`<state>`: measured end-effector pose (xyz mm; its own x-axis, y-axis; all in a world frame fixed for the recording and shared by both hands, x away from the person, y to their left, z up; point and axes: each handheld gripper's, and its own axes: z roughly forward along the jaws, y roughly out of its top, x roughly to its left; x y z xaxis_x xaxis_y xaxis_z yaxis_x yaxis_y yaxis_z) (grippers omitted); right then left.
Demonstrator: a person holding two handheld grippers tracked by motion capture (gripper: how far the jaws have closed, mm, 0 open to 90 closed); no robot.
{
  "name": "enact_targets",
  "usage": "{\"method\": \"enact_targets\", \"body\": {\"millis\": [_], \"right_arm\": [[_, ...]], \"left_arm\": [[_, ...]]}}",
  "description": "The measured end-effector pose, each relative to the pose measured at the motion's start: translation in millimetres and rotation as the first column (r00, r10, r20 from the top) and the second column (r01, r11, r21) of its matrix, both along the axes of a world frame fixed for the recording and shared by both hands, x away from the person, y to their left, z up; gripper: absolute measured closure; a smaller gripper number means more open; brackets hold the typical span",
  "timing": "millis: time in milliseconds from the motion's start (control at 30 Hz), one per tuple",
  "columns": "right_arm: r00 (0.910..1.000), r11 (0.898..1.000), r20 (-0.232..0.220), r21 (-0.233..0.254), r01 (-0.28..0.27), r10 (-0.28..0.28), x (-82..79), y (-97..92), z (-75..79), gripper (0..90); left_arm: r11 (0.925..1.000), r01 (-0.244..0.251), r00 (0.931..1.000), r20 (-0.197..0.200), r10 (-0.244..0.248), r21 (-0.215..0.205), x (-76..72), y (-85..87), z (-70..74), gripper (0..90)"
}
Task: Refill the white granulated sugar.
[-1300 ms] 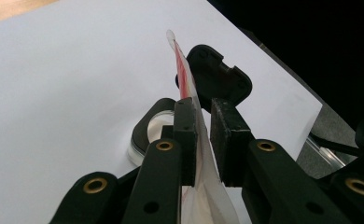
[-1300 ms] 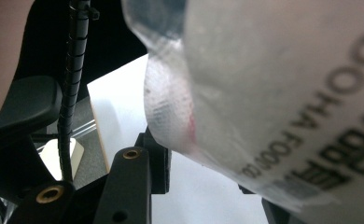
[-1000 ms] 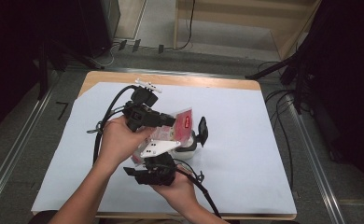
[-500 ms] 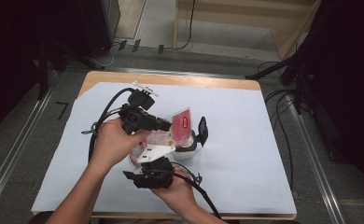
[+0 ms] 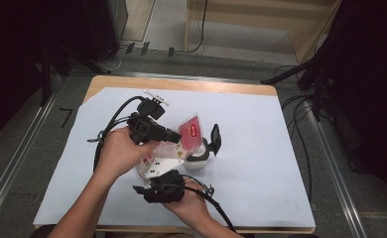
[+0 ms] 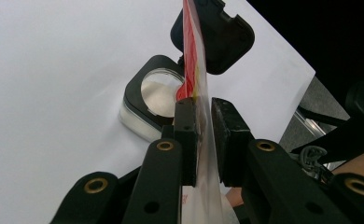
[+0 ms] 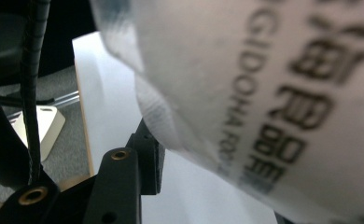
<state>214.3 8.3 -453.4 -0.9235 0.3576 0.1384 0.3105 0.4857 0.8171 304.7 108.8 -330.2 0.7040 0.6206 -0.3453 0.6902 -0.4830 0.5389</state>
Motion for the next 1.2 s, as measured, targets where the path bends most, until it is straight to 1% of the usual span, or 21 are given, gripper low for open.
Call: {"method": "enact_targets", "body": {"millis": [100, 133, 167, 200, 233, 367, 400, 500, 533, 667, 733, 900, 967, 1067, 1100, 1133, 1200], "right_arm": [[1.0000, 1.000, 0.002, -0.011, -0.005, 0.005, 0.6, -1.0, -3.9, 57.5], [1.0000, 1.000, 0.007, -0.014, -0.005, 0.006, 0.6, -1.0, -5.3, 57.5], [1.0000, 1.000, 0.008, -0.020, -0.005, 0.005, 0.4, -1.1, -6.5, 57.5], [0.9999, 1.000, 0.010, -0.024, -0.007, 0.007, 0.2, -1.1, -7.8, 57.6], [0.9998, 1.000, 0.016, -0.028, -0.010, 0.011, 0.5, -1.4, -9.1, 57.6], [0.9996, 1.000, 0.012, -0.020, -0.024, 0.024, 0.2, -2.2, -13.2, 57.5], [0.9994, 0.999, 0.013, -0.018, -0.032, 0.032, 1.1, -2.8, -14.3, 57.5], [0.9993, 0.999, 0.001, -0.019, -0.039, 0.039, 3.2, -4.2, -18.2, 57.5], [0.9992, 0.999, 0.001, -0.021, -0.039, 0.039, 3.9, -4.7, -19.5, 57.5], [0.9988, 0.999, 0.008, -0.012, -0.048, 0.048, 5.4, -6.3, -23.1, 57.6], [0.9990, 0.999, 0.017, -0.024, -0.040, 0.041, 5.4, -7.0, -24.9, 57.8], [0.9992, 0.998, 0.031, -0.051, -0.023, 0.024, 6.1, -8.8, -31.6, 58.9], [0.9989, 0.998, 0.041, -0.062, -0.022, 0.025, 6.4, -9.7, -33.8, 58.9], [0.9981, 0.997, 0.055, -0.075, -0.024, 0.028, 6.1, -10.7, -35.9, 58.9], [0.9978, 0.997, 0.057, -0.077, -0.028, 0.032, 5.9, -11.0, -36.0, 58.9], [0.9977, 0.996, 0.059, -0.080, -0.029, 0.034, 5.6, -11.1, -36.0, 59.0], [0.9976, 0.996, 0.059, -0.083, -0.031, 0.036, 5.5, -11.2, -35.7, 59.1]], "left_arm": [[0.9999, 0.009, 0.9999, -0.008, -0.009, 0.009, 1.6, -1.4, -3.7, 82.1], [1.0000, 0.002, 0.9999, -0.015, -0.002, 0.003, 1.5, -2.6, -4.9, 82.1], [1.0000, 0.006, 0.9999, -0.012, -0.006, 0.006, 2.0, -2.8, -6.1, 82.1], [0.9999, 0.011, 0.9997, -0.021, -0.011, 0.008, 2.4, -3.0, -6.4, 82.1], [0.9999, 0.011, 0.9997, -0.021, -0.011, 0.011, 2.4, -3.3, -6.7, 82.1], [0.9999, 0.011, 0.9998, -0.019, -0.011, 0.008, 2.6, -4.5, -7.7, 82.1], [0.9998, 0.014, 0.9997, -0.020, -0.013, 0.013, 3.0, -4.4, -8.0, 82.2], [0.9998, 0.017, 0.9995, -0.026, -0.017, 0.011, 4.3, -4.5, -9.9, 82.2], [0.9999, 0.009, 0.9997, -0.024, -0.008, 0.009, 4.3, -5.0, -10.5, 82.2], [0.9999, 0.016, 0.9994, -0.030, -0.016, 0.002, 5.4, -5.3, -12.2, 82.2], [0.9998, 0.021, 0.9993, -0.032, -0.021, 0.007, 6.0, -5.5, -13.0, 82.3], [0.9996, 0.027, 0.9988, -0.041, -0.027, 0.003, 6.5, -7.2, -17.1, 82.1], [0.9993, 0.037, 0.9986, -0.036, -0.037, 0.002, 6.3, -7.8, -18.4, 82.3], [0.9990, 0.045, 0.9982, -0.041, -0.045, 0.005, 5.7, -6.4, -18.6, 84.1], [0.9990, 0.045, 0.9982, -0.041, -0.045, -0.001, 5.8, -5.4, -18.9, 84.5], [0.9994, 0.034, 0.9985, -0.043, -0.034, -0.002, 5.3, -4.7, -18.7, 84.6], [0.9994, 0.035, 0.9985, -0.041, -0.035, -0.006, 4.5, -3.4, -18.5, 85.5]]}}
